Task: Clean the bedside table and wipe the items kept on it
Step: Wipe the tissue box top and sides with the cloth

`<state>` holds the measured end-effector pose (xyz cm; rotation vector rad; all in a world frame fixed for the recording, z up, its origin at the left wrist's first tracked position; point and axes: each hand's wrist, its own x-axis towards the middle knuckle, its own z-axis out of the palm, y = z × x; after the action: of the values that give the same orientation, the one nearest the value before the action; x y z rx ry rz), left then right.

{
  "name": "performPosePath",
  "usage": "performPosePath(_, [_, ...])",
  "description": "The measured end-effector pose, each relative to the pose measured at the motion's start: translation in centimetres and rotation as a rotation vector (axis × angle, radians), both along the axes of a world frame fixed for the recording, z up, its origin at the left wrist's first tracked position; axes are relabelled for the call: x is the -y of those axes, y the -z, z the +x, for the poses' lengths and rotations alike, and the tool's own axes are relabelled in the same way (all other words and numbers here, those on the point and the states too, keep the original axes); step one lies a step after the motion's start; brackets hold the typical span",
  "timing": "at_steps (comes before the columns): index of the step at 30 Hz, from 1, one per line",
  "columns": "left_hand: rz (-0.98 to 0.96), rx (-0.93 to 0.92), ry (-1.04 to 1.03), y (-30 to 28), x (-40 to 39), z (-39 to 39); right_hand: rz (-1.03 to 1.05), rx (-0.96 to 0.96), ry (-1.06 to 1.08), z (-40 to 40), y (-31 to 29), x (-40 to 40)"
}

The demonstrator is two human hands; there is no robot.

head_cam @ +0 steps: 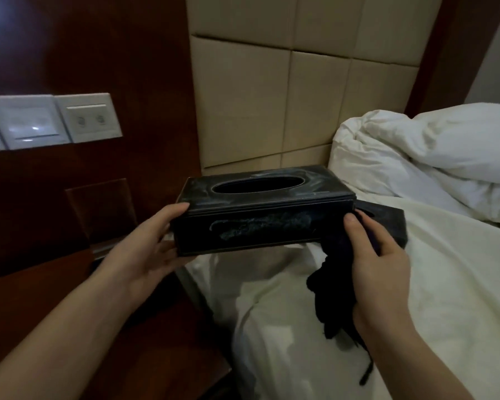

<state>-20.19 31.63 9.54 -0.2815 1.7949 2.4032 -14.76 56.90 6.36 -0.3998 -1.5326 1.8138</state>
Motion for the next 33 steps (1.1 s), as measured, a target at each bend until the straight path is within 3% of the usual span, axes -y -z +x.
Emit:
performPosePath(8, [0.008,0.020,-0.136,0.6,14.8,12.1,-0.072,0.095,-0.252,4.3,1.1,12.5])
performPosePath(16, [0.304,0.091,-0.291,4.5,22.7,22.4,-0.052,0.190,-0.448,8.2,5.4,21.5])
performPosePath(21, [0.248,0.155,-0.481,4.6,23.6,24.3,0.112,0.245,-0.527,9.7,7.3,23.7])
performPosePath(26, [0.190,0.098,-0.631,5.9,24.3,25.6,0.178,0.293,-0.662,10.3,6.6,23.7])
performPosePath(33, [0.078,0.067,-0.650,5.8,23.9,26.1,0.164,0.204,-0.533,7.9,8.4,19.9])
